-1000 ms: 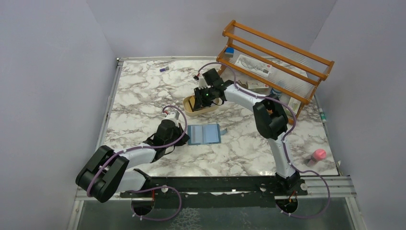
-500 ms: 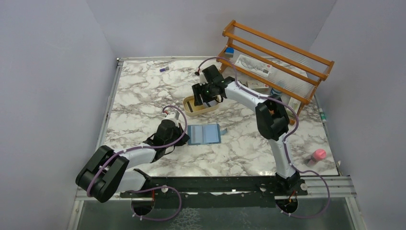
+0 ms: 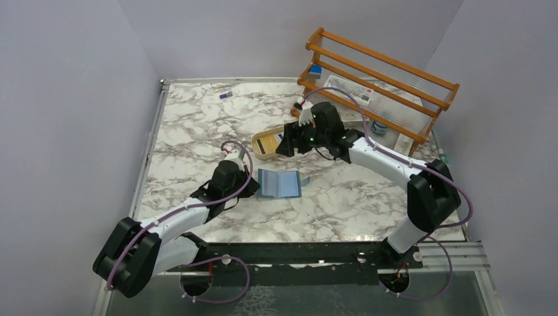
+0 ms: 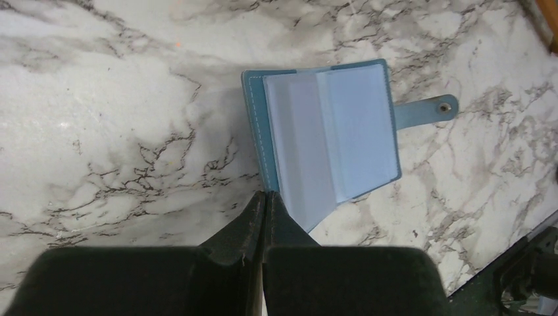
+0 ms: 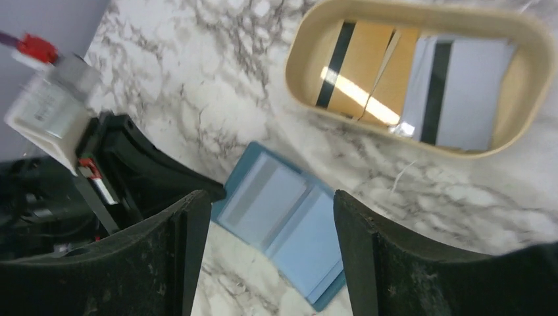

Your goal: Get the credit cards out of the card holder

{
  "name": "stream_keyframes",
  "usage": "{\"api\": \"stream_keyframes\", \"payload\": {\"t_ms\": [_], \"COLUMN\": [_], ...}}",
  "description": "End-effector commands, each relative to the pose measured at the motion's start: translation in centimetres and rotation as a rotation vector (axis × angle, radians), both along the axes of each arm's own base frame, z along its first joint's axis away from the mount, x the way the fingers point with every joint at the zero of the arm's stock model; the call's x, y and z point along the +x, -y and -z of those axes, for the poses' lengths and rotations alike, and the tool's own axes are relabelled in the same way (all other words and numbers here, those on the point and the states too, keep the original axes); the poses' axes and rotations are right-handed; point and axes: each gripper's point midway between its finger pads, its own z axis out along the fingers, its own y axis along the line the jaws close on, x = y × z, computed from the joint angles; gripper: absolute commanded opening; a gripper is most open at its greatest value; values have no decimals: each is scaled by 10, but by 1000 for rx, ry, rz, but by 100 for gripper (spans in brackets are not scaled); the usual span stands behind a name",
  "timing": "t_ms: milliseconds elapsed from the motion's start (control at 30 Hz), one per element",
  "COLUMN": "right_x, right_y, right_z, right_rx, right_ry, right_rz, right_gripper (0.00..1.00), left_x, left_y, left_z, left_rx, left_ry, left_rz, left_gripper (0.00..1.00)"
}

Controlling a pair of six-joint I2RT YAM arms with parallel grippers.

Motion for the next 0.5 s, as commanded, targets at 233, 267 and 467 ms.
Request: {"api": "stream_keyframes", "payload": {"t_ms": [233, 267, 467], "right_x": [-89, -90, -93], "right_y": [-51, -53, -65], "right_z": [72, 69, 56], "right_rx": [209, 236, 307], "right_ry": [-261, -259, -241], "right_rz": [-96, -106, -158], "right_gripper": [30, 28, 34], "left_x": [15, 16, 20], "left_y": [13, 13, 16], "left_z": [-36, -36, -39], "left_rx": [-37, -35, -19], "left_ry": [22, 21, 18], "left_rz": [4, 4, -3], "left_gripper": [0, 0, 0]}}
